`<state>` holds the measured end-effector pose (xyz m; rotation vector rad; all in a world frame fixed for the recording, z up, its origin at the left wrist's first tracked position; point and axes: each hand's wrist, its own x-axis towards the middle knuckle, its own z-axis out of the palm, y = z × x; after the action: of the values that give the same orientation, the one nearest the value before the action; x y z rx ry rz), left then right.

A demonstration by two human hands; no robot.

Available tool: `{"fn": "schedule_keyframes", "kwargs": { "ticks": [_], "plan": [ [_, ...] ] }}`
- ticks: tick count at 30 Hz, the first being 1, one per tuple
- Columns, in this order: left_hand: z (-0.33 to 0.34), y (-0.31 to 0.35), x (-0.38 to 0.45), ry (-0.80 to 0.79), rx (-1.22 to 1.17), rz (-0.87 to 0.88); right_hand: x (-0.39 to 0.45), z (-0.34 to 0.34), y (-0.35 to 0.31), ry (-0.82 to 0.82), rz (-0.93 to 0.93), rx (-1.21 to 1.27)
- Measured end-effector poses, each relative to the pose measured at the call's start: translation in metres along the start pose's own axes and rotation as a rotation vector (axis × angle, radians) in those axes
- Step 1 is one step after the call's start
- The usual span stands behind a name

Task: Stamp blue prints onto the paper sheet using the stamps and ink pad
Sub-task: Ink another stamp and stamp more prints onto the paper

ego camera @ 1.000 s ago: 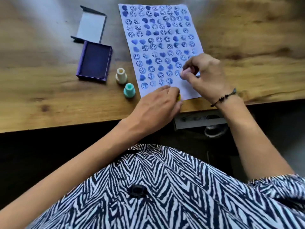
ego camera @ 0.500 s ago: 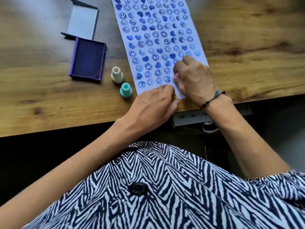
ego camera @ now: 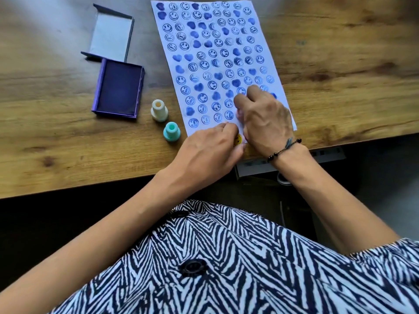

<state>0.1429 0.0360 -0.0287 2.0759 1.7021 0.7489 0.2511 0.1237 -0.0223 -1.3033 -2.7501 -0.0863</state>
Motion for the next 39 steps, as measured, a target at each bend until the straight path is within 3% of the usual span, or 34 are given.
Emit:
{"fn": "schedule_keyframes", "kwargs": {
  "ticks": [12, 18, 22, 25, 35, 39],
  "plan": [
    [0.001, 0.004, -0.001, -0.027, -0.008, -0.055, 0.001, -0.011, -0.002, -0.079, 0.073, 0.066],
    [-0.005, 0.006, 0.0, -0.047, -0.018, -0.083, -0.022, -0.064, 0.029, 0.248, 0.414, 0.493],
    [-0.005, 0.006, 0.0, -0.06, -0.037, -0.103, -0.048, -0.076, 0.033, 0.263, 0.524, 0.577],
    [-0.006, 0.006, -0.003, 0.019, -0.185, -0.124, -0.059, -0.069, 0.025, 0.22, 0.567, 0.625],
    [-0.02, 0.015, -0.026, 0.186, -0.497, -0.215, -0.059, -0.056, -0.007, 0.159, 0.51, 0.774],
    [-0.035, 0.008, -0.048, 0.359, -0.632, -0.355, -0.033, -0.069, -0.035, 0.144, 0.338, 0.77]
  ]
}}
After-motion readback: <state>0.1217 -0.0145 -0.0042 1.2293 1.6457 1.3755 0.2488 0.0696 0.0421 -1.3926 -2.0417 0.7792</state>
